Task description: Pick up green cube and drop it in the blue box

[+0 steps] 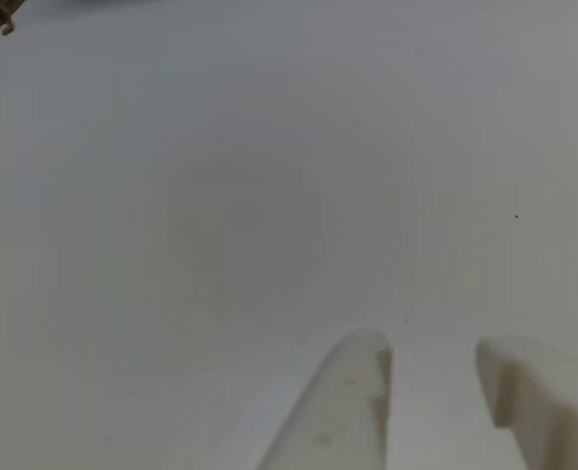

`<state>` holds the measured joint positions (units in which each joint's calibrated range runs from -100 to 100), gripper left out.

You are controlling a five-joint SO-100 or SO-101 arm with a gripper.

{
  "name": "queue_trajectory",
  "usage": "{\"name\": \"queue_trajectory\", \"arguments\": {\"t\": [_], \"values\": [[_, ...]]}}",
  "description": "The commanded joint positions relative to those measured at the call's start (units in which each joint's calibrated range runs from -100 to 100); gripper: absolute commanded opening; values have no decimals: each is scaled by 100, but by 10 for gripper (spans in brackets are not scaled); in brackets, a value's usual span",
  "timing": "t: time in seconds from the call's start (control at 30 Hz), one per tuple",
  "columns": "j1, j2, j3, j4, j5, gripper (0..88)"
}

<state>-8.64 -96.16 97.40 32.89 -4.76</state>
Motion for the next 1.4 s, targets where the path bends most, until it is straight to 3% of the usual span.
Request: {"name": "queue_trajectory", "arguments": {"t": [0.0, 0.57, 1.1, 1.37], "values": [[-37, 276, -629, -113, -5, 18], [-83, 2040, -2317, -97, 34, 18], [-548, 2718, -2416, -56, 34, 18], [-617, 2768, -3232, 1705, 34, 18]]}}
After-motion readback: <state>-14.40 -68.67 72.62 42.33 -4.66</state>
